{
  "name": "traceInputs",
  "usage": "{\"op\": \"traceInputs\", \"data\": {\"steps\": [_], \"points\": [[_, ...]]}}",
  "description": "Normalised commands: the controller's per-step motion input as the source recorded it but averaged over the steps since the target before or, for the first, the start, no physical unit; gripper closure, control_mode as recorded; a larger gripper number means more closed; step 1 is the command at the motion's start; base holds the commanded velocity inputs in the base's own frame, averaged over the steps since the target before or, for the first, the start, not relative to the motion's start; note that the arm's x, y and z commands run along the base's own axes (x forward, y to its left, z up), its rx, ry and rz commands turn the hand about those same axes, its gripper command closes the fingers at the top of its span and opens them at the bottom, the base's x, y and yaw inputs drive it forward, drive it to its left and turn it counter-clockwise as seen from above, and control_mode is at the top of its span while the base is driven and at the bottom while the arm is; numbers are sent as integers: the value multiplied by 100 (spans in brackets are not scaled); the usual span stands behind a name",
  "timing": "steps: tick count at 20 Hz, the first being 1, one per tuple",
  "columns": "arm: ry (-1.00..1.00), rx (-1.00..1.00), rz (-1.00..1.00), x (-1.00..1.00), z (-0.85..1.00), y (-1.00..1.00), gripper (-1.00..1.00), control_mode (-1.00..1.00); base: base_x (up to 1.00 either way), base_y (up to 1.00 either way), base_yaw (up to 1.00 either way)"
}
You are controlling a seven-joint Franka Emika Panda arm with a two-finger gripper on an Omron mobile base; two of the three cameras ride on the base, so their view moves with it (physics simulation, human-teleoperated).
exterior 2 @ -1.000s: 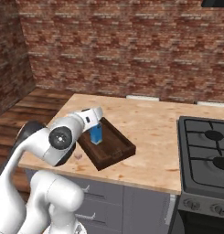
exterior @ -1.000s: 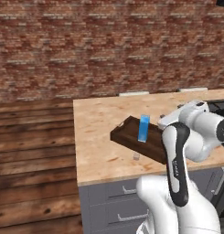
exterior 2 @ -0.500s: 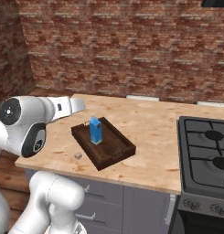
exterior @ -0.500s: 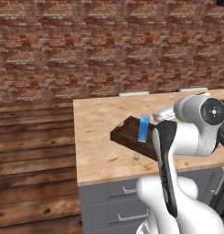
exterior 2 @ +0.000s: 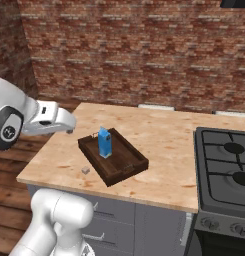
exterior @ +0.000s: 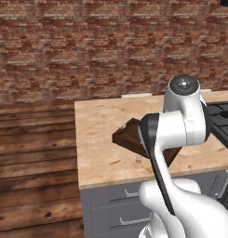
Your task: Take out the milk from the fridge and place it on the tray on the counter. Then take the sugar cube near the tray and place it in the tray.
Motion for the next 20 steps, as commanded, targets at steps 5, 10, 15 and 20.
{"op": "traceInputs", "data": {"steps": [5, 10, 15, 20], "points": [[33, 12, -21, -27, -34, 10, -100, -100, 0, 0, 0], [5, 19, -21, -37, -53, 4, -100, -100, 0, 0, 0], [-10, 16, -17, -1, -62, 7, -100, -100, 0, 0, 0], [2, 6, -9, 6, -30, 5, -100, -100, 0, 0, 0]]}}
